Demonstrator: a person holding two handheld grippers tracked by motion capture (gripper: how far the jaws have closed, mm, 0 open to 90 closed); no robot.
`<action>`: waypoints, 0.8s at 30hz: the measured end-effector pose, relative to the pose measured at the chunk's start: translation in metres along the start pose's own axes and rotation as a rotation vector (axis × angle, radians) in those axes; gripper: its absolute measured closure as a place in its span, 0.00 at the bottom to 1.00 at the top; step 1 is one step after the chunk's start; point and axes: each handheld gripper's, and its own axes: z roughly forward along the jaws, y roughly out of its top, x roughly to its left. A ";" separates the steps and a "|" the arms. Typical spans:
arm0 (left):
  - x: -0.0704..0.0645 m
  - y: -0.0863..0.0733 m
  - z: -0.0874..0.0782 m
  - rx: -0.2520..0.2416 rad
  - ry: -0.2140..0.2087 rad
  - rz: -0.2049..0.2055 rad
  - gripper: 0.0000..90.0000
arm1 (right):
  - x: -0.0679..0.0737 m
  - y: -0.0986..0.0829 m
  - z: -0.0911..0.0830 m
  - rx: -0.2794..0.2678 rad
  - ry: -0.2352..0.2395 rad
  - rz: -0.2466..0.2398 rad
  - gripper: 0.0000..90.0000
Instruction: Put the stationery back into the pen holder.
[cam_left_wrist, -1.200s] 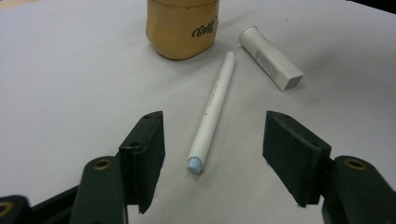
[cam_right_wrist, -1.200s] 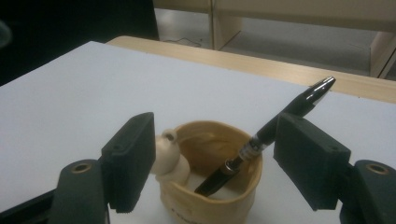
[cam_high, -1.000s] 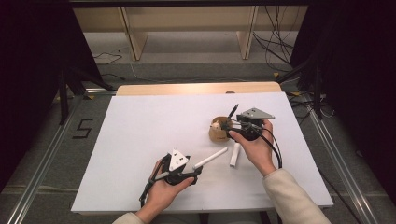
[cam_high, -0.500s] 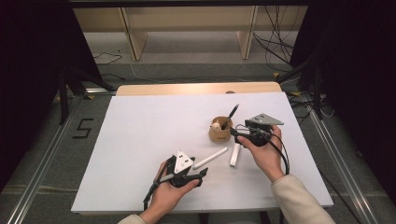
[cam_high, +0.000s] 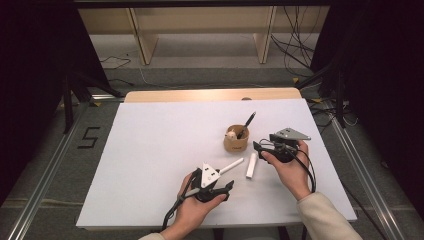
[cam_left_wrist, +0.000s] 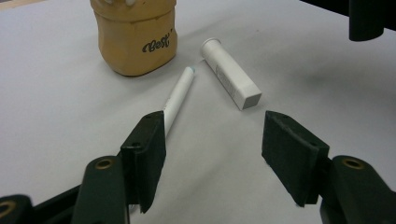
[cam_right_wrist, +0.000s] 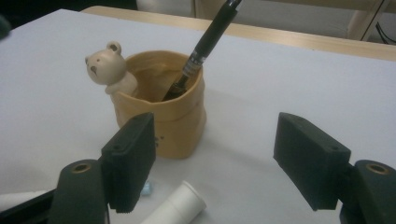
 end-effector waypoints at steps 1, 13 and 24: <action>-0.002 0.000 0.001 0.004 0.001 -0.003 0.44 | 0.000 -0.001 0.000 0.002 -0.002 0.002 0.33; -0.029 0.017 0.037 0.011 0.063 -0.021 0.46 | -0.006 -0.006 -0.004 0.009 -0.023 -0.003 0.33; -0.040 0.032 0.072 0.051 0.084 -0.056 0.46 | -0.016 -0.009 -0.005 0.013 -0.048 0.025 0.33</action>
